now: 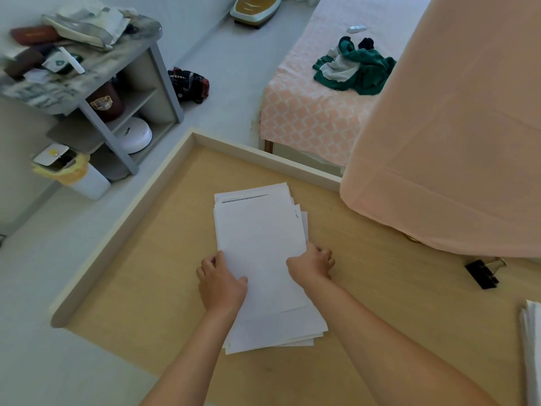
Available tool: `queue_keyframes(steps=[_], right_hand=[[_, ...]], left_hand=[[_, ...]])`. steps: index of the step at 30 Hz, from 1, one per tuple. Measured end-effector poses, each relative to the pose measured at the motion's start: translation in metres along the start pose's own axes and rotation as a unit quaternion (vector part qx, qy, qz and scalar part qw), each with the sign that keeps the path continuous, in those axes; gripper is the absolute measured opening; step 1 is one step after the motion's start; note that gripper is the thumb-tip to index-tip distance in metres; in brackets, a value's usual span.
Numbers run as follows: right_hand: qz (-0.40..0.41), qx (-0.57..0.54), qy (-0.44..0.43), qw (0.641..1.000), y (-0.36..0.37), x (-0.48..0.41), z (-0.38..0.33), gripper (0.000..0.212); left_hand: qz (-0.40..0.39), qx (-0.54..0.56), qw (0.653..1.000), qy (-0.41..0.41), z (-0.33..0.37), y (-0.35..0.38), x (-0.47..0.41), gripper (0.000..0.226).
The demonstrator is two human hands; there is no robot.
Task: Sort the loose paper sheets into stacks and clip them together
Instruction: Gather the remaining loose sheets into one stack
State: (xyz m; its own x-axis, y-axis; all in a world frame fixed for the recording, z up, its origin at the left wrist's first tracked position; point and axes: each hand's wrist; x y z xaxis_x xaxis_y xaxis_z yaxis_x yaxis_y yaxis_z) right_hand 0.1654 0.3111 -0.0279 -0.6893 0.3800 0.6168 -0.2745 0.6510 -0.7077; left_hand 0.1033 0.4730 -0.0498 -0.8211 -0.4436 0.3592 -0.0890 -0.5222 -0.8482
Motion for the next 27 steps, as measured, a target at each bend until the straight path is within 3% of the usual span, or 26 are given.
queue_keyframes(steps=[3, 8, 11, 14, 16, 18, 21, 24, 26, 27], right_hand=[[-0.015, -0.089, 0.032, 0.995, 0.009, 0.007, -0.002, 0.063], [-0.062, -0.227, 0.075, 0.969, 0.003, 0.006, -0.009, 0.045], [-0.109, -0.211, 0.080, 0.968, -0.005, 0.006, -0.016, 0.042], [-0.112, -0.151, 0.067, 0.980, -0.007, 0.010, -0.018, 0.062], [-0.112, -0.132, 0.018, 0.985, -0.003, 0.009, -0.016, 0.060], [-0.119, -0.181, -0.024, 0.976, 0.000, 0.011, -0.012, 0.048], [-0.181, -0.272, -0.012, 0.945, 0.003, 0.018, -0.005, 0.049], [-0.112, -0.193, -0.109, 0.969, 0.010, 0.032, 0.000, 0.040], [-0.066, -0.122, -0.186, 0.973, 0.009, 0.053, 0.001, 0.041], [-0.045, -0.084, -0.247, 0.964, 0.010, 0.066, 0.003, 0.045]], left_hand=[[0.010, 0.012, 1.000, -0.007, -0.004, -0.001, -0.001, 0.083], [0.004, 0.039, 0.999, -0.005, -0.013, -0.006, -0.006, 0.087], [0.004, 0.040, 0.999, 0.000, -0.014, -0.006, -0.004, 0.086], [0.000, 0.051, 0.999, -0.003, -0.016, -0.005, -0.003, 0.085], [0.000, 0.058, 0.998, -0.004, -0.018, -0.005, -0.001, 0.085], [-0.002, 0.063, 0.998, 0.003, -0.021, -0.007, -0.001, 0.085], [-0.029, 0.056, 0.998, 0.015, -0.021, -0.012, 0.001, 0.082], [-0.041, -0.012, 0.996, 0.074, -0.010, -0.030, 0.012, 0.069], [-0.095, 0.116, 0.984, 0.095, 0.006, -0.050, 0.023, 0.066], [-0.155, 0.241, 0.955, 0.078, 0.017, -0.061, 0.030, 0.069]])
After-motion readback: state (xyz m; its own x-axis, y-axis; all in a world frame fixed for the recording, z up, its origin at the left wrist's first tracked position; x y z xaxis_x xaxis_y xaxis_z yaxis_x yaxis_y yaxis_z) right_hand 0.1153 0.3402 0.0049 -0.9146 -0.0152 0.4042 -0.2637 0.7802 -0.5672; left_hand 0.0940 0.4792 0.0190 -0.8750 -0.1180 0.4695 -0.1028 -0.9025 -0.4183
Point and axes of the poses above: each hand's wrist, its own x-axis away from the middle knuckle, its own y-axis out of the palm, z = x × y, and after that the axes turned 1 degree about x, right-handed
